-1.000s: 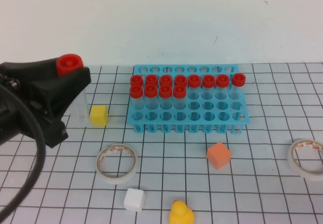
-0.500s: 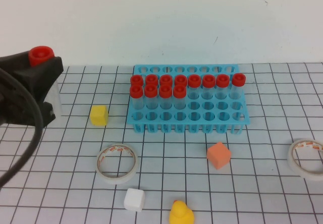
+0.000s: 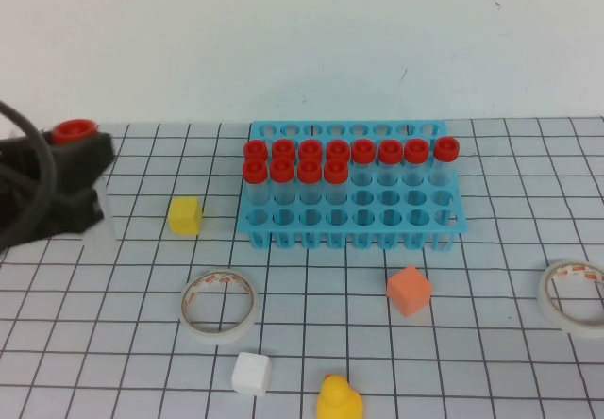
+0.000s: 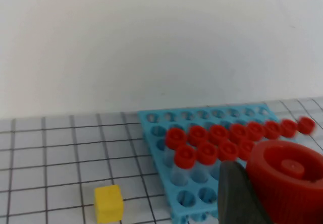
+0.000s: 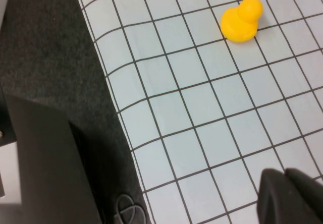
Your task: Place the test tubes
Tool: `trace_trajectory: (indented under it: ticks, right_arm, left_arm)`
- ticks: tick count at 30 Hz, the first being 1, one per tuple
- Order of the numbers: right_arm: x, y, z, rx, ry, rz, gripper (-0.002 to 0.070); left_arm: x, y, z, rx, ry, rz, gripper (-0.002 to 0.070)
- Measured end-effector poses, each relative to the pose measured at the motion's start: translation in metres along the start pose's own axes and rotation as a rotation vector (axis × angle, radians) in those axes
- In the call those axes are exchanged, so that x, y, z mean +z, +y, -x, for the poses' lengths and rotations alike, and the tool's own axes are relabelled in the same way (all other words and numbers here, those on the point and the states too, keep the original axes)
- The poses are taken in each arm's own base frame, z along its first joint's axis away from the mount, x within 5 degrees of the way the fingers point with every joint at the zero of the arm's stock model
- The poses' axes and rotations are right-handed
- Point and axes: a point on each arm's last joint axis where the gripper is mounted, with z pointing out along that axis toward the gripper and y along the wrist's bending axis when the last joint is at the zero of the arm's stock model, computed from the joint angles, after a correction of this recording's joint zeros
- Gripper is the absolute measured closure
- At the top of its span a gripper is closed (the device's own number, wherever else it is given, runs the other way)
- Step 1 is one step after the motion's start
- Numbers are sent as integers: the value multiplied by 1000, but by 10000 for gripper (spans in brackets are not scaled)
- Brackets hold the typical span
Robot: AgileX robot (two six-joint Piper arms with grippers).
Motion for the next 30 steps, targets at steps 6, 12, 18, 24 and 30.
trace_trajectory:
  ticks: [6,12,18,24,30]
  right_arm:
    - [0,0,0,0,0,0,678]
    - [0,0,0,0,0,0,678]
    - [0,0,0,0,0,0,678]
    - [0,0,0,0,0,0,678]
    - [0,0,0,0,0,0,678]
  left_arm:
    - [3,-19,5,-128,-108,10,408]
    - [25,-72,-2,14,-201,-207,408]
    - [79,-95,-31,44,-240,-229,408]
    - [128,-99,-53,-1,-157,-169,409]
    - [171,-109,-47,90,-217,-199,408]
